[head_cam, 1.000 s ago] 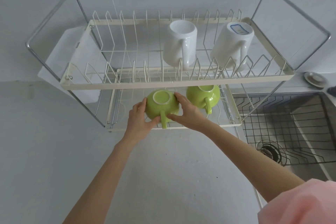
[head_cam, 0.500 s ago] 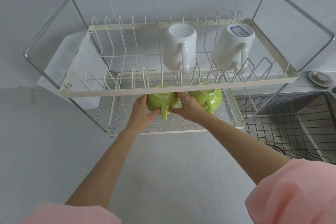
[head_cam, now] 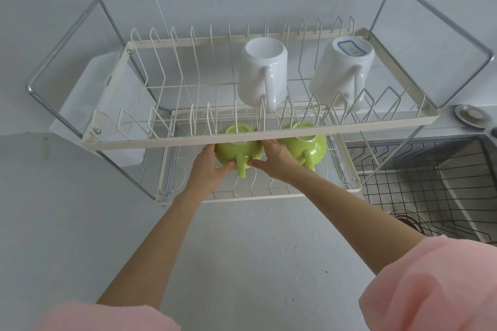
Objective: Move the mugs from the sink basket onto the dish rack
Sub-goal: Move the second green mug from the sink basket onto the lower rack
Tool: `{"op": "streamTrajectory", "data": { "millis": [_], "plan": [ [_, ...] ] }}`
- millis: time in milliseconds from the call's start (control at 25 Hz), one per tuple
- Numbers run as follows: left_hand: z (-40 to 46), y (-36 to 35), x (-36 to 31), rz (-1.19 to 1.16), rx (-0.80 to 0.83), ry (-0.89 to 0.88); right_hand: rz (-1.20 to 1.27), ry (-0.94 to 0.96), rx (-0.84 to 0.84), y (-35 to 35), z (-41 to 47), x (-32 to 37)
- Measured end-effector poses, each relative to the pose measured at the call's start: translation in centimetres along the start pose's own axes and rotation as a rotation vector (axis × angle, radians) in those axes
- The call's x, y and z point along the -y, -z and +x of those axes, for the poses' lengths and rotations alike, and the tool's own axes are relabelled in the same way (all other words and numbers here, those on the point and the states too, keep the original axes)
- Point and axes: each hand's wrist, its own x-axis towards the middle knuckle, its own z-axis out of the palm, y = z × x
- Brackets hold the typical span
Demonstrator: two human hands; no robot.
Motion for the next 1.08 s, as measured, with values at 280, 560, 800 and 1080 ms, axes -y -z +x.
{"op": "streamTrajectory", "data": {
  "millis": [280,560,800,1080],
  "plan": [
    [-0.2,0.0,-0.1,0.015,-0.003,-0.002,-0.012,-0.001,0.008,0.1,-0.4,0.2],
    [-0.4,-0.1,0.0,0.011,0.004,-0.002,-0.023,0.002,0.017,0.3,-0.6,0.5],
    [-1.0,0.1,-0.4,0.009,0.02,-0.038,-0.086,0.043,-0.015,0.6,-1.4,1.3],
    [-3.6,0.6,-1.6,0.303,0.033,-0.062,-0.21,0.103,-0.031,2.3,-4.2,1.7]
  ]
}}
